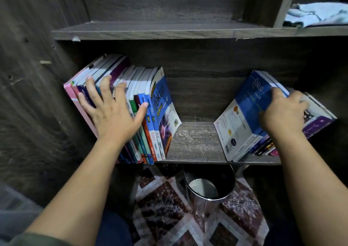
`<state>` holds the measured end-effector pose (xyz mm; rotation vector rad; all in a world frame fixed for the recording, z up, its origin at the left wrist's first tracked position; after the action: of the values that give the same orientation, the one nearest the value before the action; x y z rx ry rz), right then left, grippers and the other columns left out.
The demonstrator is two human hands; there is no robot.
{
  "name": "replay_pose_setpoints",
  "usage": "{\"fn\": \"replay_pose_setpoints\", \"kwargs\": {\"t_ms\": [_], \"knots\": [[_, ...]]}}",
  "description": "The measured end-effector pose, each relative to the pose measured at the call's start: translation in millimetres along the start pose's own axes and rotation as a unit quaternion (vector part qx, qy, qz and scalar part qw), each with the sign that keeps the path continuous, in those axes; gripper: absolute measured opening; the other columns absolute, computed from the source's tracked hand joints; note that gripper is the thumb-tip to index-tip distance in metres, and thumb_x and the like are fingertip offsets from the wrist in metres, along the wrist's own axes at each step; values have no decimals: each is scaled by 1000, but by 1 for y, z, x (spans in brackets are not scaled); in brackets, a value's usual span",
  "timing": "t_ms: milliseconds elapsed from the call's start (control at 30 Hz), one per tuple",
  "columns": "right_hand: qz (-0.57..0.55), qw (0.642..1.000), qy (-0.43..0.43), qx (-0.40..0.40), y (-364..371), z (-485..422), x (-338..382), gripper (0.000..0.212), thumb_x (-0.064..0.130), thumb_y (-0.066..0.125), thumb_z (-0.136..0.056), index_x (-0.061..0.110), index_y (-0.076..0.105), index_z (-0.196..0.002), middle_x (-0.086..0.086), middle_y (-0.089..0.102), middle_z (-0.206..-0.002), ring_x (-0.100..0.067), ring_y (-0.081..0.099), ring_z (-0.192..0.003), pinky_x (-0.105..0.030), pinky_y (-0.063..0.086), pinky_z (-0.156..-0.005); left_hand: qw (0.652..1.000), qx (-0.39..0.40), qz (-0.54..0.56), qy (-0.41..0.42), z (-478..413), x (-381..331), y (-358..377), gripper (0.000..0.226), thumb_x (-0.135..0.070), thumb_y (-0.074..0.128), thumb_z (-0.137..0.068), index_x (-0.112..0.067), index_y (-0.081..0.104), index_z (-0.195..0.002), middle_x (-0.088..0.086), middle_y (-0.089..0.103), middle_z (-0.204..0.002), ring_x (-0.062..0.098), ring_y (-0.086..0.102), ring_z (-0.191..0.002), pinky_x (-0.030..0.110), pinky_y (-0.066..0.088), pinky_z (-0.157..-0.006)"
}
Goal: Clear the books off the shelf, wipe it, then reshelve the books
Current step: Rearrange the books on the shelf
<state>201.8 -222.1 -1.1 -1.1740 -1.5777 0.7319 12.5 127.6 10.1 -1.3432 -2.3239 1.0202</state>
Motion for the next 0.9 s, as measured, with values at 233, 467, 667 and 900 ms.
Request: {"fn": "replay_pose_setpoints", "kwargs": {"t_ms": [233,467,667,900], "knots": [[-97,986,-113,-79,-4,20,47,75,17,77,-76,20,39,-140,-20,36,-129,-40,37,-118,-47,41,-91,1000,0,0,0,-1,0,1,68,-67,53,-82,-17,50,-128,14,24,-149,41,3,-144,65,5,-111],[-417,905,46,-77,40,54,50,86,33,77,-75,31,28,-146,-7,60,-128,-28,57,-113,-34,43,-96,1000,3,-12,11,0,2,0,65,-67,51,-82,-18,51,-125,13,26,-148,40,4,-144,65,7,-111],[-327,934,-109,-88,65,66,97,53,49,68,-74,12,64,-112,-11,69,-99,-35,63,-92,-37,47,-75,1000,-1,-11,20,1,3,-3,60,-65,49,-84,-20,54,-123,10,30,-146,38,11,-142,61,11,-109],[-455,865,-146,-155,47,94,167,44,43,69,-78,9,56,-103,-4,57,-94,-20,56,-84,-30,42,-70,997,-52,59,26,-1,10,-18,37,-49,46,-91,-22,63,-111,3,49,-134,31,28,-134,45,22,-95]]}}
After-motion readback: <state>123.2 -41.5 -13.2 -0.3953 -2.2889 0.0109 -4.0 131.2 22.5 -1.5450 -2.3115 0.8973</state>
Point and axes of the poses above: each hand's wrist, its own z-axis away from the middle knuckle, its own y-axis out of the palm, x = y × z, the point moved 7 cm from there along -z, towards the middle knuckle
